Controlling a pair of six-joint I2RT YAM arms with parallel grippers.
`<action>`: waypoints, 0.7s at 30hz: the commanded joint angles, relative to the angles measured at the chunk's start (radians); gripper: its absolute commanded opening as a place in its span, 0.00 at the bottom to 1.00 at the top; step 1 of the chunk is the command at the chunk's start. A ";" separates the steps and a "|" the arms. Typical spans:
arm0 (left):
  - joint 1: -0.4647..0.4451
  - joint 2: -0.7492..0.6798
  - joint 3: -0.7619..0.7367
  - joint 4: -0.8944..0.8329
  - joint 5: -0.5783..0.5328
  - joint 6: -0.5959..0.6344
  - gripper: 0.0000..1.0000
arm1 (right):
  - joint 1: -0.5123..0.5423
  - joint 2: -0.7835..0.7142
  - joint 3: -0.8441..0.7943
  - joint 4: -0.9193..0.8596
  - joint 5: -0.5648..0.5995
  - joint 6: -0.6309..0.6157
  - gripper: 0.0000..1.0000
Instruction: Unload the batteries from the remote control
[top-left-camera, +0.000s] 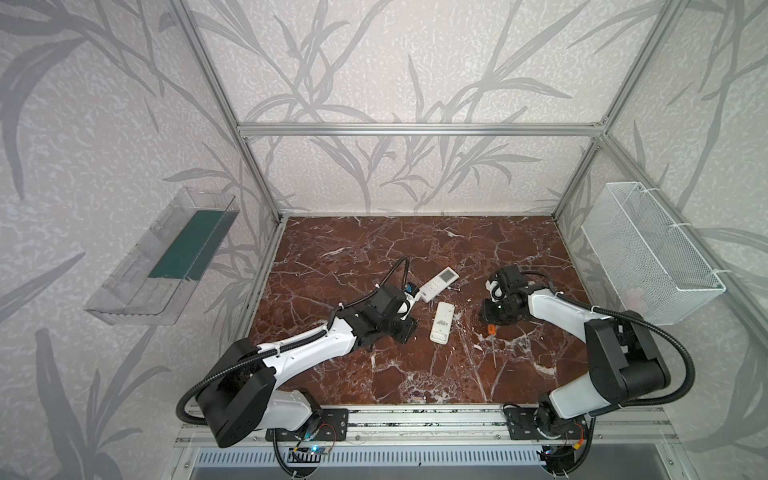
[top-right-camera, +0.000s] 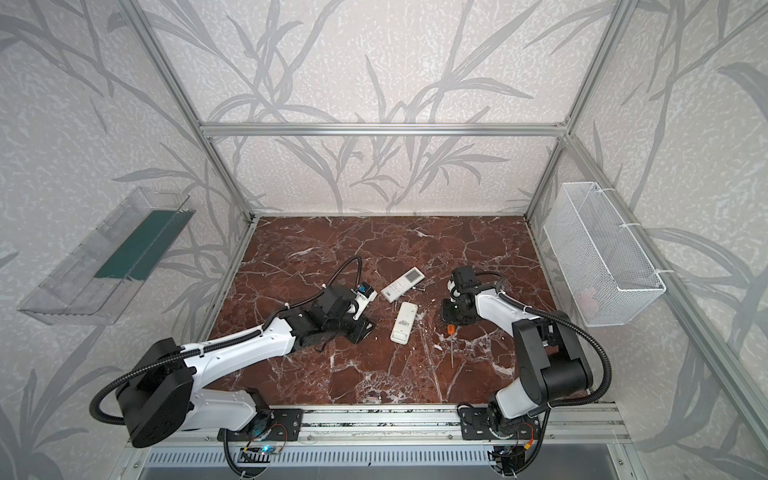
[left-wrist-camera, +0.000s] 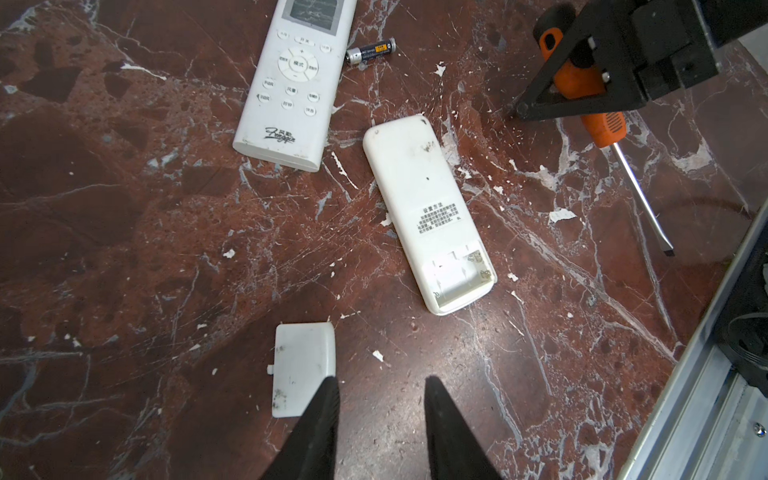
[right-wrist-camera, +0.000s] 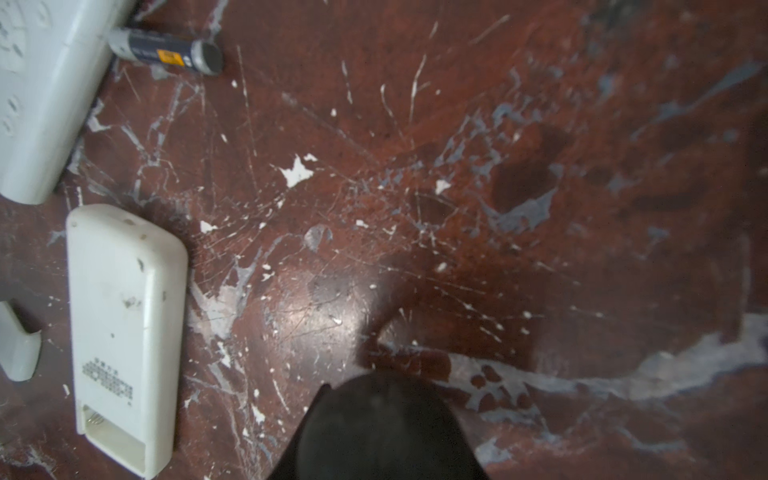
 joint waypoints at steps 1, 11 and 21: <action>0.003 0.018 0.012 0.013 0.005 0.025 0.37 | -0.008 0.021 0.032 -0.031 0.027 -0.013 0.15; 0.004 0.050 0.035 0.001 -0.053 0.020 0.39 | -0.021 0.065 0.052 -0.047 0.052 -0.007 0.43; 0.018 0.160 0.189 -0.060 -0.168 0.083 0.61 | -0.021 -0.059 0.090 -0.129 0.075 -0.024 0.50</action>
